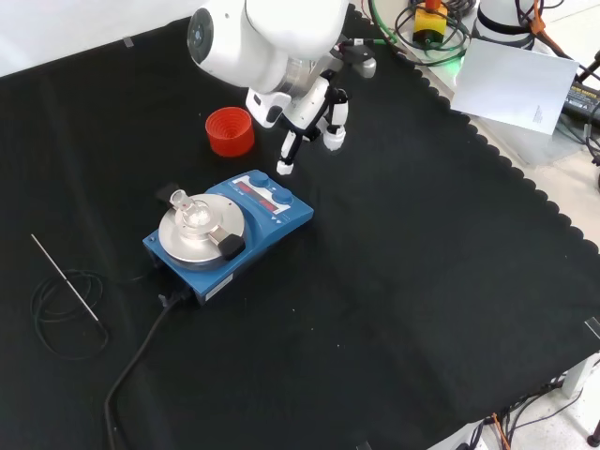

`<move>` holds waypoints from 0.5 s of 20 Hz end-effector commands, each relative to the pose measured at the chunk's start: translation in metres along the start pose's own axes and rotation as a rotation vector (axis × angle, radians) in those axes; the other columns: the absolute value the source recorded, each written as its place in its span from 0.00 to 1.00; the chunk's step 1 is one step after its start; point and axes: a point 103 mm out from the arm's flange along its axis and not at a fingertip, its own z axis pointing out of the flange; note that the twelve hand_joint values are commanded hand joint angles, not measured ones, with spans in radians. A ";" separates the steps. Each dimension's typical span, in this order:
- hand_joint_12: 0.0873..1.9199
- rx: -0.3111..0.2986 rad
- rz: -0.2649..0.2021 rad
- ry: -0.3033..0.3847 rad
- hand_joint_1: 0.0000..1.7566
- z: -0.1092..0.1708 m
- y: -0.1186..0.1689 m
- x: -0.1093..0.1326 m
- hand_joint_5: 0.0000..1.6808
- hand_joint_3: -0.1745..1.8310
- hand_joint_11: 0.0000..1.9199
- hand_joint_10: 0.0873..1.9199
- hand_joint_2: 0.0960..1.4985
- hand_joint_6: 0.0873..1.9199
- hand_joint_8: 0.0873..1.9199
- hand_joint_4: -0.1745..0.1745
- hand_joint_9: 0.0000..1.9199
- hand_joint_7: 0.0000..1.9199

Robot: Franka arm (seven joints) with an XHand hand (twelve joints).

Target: Turn on the heater.

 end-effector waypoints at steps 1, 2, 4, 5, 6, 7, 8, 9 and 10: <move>0.65 0.050 0.008 -0.021 0.78 0.001 0.004 0.001 0.10 0.00 0.70 0.69 0.79 0.00 0.81 0.43 0.83 0.76; 0.65 0.056 0.009 -0.025 0.78 0.001 0.005 0.002 0.09 0.00 0.70 0.69 0.79 0.00 0.82 0.43 0.83 0.76; 0.65 0.069 0.009 -0.030 0.78 0.002 0.007 0.002 0.09 0.00 0.70 0.69 0.79 0.00 0.82 0.43 0.82 0.76; 0.66 0.070 0.008 -0.033 0.78 0.002 0.008 0.003 0.09 0.00 0.70 0.69 0.79 0.00 0.82 0.43 0.82 0.76; 0.66 0.069 0.006 -0.035 0.78 0.003 0.008 0.003 0.09 0.00 0.70 0.69 0.79 0.00 0.82 0.43 0.82 0.76; 0.66 0.073 0.006 -0.038 0.78 0.003 0.009 0.004 0.08 0.00 0.70 0.69 0.79 0.00 0.82 0.43 0.82 0.76; 0.66 0.078 0.005 -0.040 0.78 0.003 0.010 0.005 0.08 0.00 0.70 0.69 0.79 0.00 0.82 0.44 0.82 0.75; 0.66 0.079 0.004 -0.040 0.78 0.003 0.011 0.006 0.08 0.00 0.70 0.69 0.79 0.00 0.82 0.44 0.82 0.75; 0.66 0.078 0.003 -0.041 0.78 0.003 0.011 0.006 0.08 0.00 0.70 0.69 0.79 0.00 0.82 0.44 0.82 0.75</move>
